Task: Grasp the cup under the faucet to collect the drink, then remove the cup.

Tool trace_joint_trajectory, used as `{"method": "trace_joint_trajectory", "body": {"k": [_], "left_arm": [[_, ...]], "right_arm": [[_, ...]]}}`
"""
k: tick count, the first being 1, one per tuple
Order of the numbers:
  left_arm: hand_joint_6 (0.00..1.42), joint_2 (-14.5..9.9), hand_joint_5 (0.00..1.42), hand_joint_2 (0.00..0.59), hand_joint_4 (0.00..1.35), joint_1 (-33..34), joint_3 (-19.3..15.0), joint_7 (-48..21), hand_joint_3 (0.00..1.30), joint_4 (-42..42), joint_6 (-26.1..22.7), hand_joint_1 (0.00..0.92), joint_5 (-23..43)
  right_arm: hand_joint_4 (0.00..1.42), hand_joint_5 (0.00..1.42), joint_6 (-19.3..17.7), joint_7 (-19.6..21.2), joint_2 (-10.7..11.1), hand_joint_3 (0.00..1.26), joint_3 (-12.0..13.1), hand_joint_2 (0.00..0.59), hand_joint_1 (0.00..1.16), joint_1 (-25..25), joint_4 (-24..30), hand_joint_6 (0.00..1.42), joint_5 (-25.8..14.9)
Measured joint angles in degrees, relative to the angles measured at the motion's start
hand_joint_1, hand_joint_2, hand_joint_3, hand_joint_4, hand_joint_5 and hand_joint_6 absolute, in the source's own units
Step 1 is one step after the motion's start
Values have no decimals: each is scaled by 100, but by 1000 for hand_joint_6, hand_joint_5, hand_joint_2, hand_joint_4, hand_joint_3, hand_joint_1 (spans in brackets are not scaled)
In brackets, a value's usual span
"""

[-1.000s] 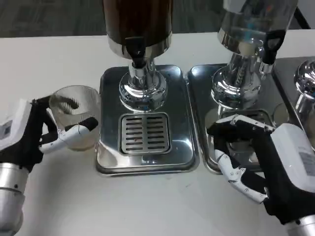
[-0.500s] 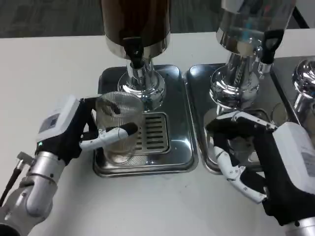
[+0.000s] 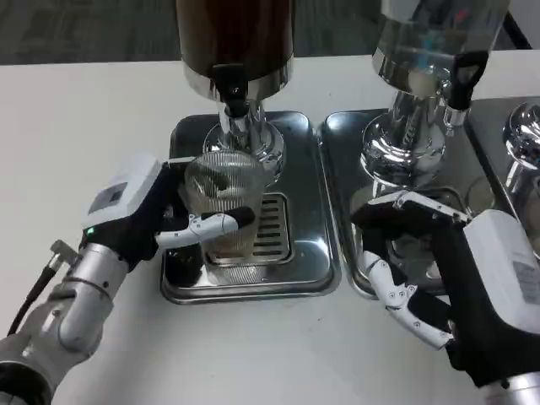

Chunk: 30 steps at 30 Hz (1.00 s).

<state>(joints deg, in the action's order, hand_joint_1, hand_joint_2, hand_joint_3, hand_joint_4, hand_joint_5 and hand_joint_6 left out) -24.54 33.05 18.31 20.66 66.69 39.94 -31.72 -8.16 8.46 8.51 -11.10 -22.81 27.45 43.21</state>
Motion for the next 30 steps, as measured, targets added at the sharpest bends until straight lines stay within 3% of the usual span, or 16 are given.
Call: {"method": "trace_joint_trajectory", "body": {"k": [12, 16, 23, 30], "left_arm": [[497, -175, 268, 49, 88, 18, 69, -476, 281, -135, 16, 41, 11], [420, -212, 198, 34, 3, 16, 62, -576, 227, -185, 29, 14, 41], [319, -290, 144, 22, 0, -177, -46, -640, 193, -366, 250, 0, 195], [304, -672, 137, 16, 0, -531, -406, -646, 207, -861, 595, 1, 435]], "right_arm": [[549, 549, 0, 0, -28, 561, -57, 464, 502, 2, -1, 494, -3], [549, 549, 0, 0, -25, 568, -65, 464, 502, 2, -1, 509, -4], [549, 549, 3, -1, -22, 574, -71, 464, 501, 3, -1, 512, -7], [549, 549, 12, -1, -24, 582, -70, 464, 501, 3, -9, 514, -76]]}}
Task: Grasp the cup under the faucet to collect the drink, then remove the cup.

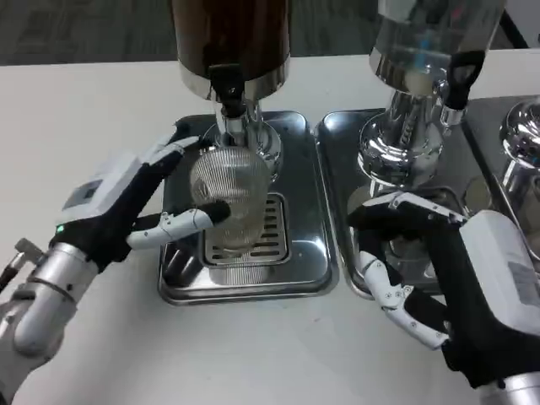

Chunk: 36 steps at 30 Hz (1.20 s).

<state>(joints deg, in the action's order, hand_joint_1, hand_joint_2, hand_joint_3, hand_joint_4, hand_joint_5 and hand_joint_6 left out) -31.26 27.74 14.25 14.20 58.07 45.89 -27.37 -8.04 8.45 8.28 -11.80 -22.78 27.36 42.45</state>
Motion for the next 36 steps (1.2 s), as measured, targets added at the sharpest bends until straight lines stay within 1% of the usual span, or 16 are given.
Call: {"method": "trace_joint_trajectory", "body": {"k": [3, 8, 9, 11, 13, 15, 17, 19, 20, 22, 24, 26, 29, 30, 32, 36], "left_arm": [[301, -149, 136, 17, 0, -152, -175, -4, 220, -209, 69, 2, 105], [308, -332, 147, 16, 4, -545, -600, -172, 229, -631, 333, 2, 576], [359, -397, 207, 31, 74, -635, -717, -302, 244, -736, 421, 0, 759], [457, -493, 283, 40, 182, -737, -940, -683, 297, -868, 548, 0, 1235], [483, -535, 315, 50, 243, -787, -1169, -1297, 369, -1000, 546, 0, 1949], [497, -576, 348, 52, 293, -789, -1491, -2395, 398, -1178, 388, 0, 3044], [489, -618, 339, 52, 299, -764, -1701, -3156, 400, -1296, 114, 0, 3714], [444, -646, 307, 51, 284, -666, -1906, -4131, 395, -1379, -428, 0, 4408], [421, -654, 292, 53, 264, -624, -1963, -4424, 384, -1389, -642, 0, 4610], [377, -661, 248, 56, 224, -415, -2129, -5476, 371, -1390, -1534, 0, 5257], [349, -667, 235, 57, 219, -228, -2254, -6238, 370, -1388, -2217, 0, 5646], [336, -720, 232, 57, 210, 137, -2394, -7287, 363, -1357, -3224, 0, 6077], [241, -872, 195, 57, 185, 709, -2567, -8299, 321, -1268, -4143, 0, 6290], [233, -901, 187, 54, 178, 822, -2614, -8417, 312, -1253, -4237, 0, 6297], [209, -1003, 165, 54, 143, 1165, -2704, -8894, 267, -1122, -4717, 0, 6311], [146, -1015, 129, 61, 100, 1428, -2762, -9407, 208, -895, -5266, 0, 6289]], "right_arm": [[549, 549, 0, 0, 3, 585, -6, 464, 501, 24, -39, 514, -24], [549, 545, -1, 1, -2, 588, -21, 464, 501, 146, -203, 515, -49], [549, 544, -1, 2, -5, 588, -25, 464, 501, 161, -226, 513, -50], [549, 543, -1, 8, -15, 589, -31, 464, 501, 175, -234, 509, -51], [549, 543, -2, 15, -22, 589, -38, 464, 501, 186, -237, 507, -52], [549, 542, -2, 16, -22, 589, -42, 464, 501, 200, -247, 505, -54], [549, 542, -2, 17, -20, 589, -41, 464, 501, 216, -252, 501, -57], [549, 542, -2, 17, -18, 589, -39, 463, 502, 228, -258, 498, -62], [549, 542, -2, 17, -17, 589, -41, 462, 503, 233, -260, 497, -63], [549, 542, -2, 17, -10, 589, -40, 459, 505, 259, -269, 496, -64], [549, 542, -2, 17, -3, 589, -39, 458, 507, 291, -286, 495, -67], [549, 542, -11, 27, -2, 589, -40, 457, 508, 363, -367, 494, -75], [549, 542, -32, 105, 0, 589, -41, 456, 511, 442, -486, 493, -110], [549, 542, -35, 120, 0, 589, -40, 457, 512, 446, -486, 493, -112], [549, 542, -45, 179, 2, 589, -44, 458, 515, 450, -486, 493, -115], [549, 542, -46, 233, 1, 589, -60, 460, 520, 452, -493, 492, -114]]}}
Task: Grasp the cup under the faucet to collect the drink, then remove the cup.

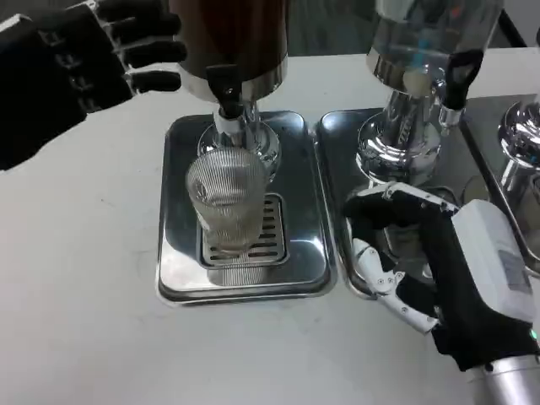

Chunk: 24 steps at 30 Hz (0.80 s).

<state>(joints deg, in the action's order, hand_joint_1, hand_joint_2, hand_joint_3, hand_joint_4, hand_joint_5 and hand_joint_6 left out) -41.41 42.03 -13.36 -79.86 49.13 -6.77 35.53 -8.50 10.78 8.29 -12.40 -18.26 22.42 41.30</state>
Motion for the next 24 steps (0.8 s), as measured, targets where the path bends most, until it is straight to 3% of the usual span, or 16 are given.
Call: {"method": "trace_joint_trajectory", "body": {"k": [10, 24], "left_arm": [[124, 18, 123, 61, 86, 647, -140, -240, 192, 236, -263, 0, -250], [121, 619, 134, 61, 112, 1116, -75, 135, 228, 967, 86, 0, -986]], "right_arm": [[549, 542, 0, 67, -3, 589, -25, 462, 528, 24, -28, 492, -8], [549, 545, 2, 83, -85, 589, -47, 462, 534, 43, -92, 492, -24]]}}
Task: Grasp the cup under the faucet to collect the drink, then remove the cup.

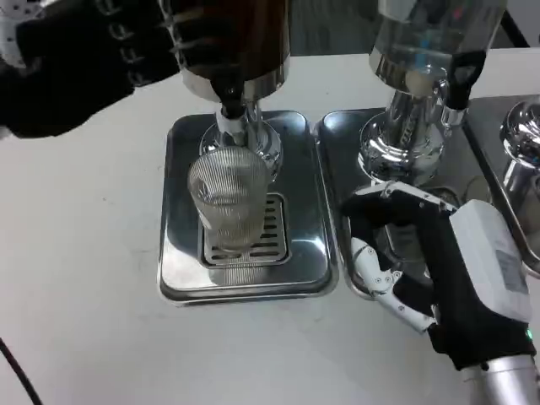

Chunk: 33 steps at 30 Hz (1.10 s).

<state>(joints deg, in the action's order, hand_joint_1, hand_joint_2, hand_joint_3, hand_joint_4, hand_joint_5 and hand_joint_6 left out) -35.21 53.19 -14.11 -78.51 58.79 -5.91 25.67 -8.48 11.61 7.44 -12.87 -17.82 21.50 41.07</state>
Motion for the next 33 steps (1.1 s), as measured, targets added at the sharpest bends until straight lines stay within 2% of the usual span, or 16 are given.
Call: {"method": "trace_joint_trajectory", "body": {"k": [10, 23, 33], "left_arm": [[90, 289, 176, 55, 172, 187, -103, 420, 260, 509, 247, 0, -185], [99, 619, 190, 50, 184, 221, 109, 478, 273, 733, 501, 0, -732], [102, 637, 196, 50, 193, 255, 423, 572, 279, 737, 1462, 0, -1202]], "right_arm": [[557, 549, 49, 0, -40, 589, 22, 462, 536, -44, -4, 492, -92], [563, 549, 139, -2, -75, 589, 12, 462, 537, -108, 44, 492, -135], [564, 549, 195, -2, -128, 589, 19, 462, 537, -171, 66, 492, -225]]}}
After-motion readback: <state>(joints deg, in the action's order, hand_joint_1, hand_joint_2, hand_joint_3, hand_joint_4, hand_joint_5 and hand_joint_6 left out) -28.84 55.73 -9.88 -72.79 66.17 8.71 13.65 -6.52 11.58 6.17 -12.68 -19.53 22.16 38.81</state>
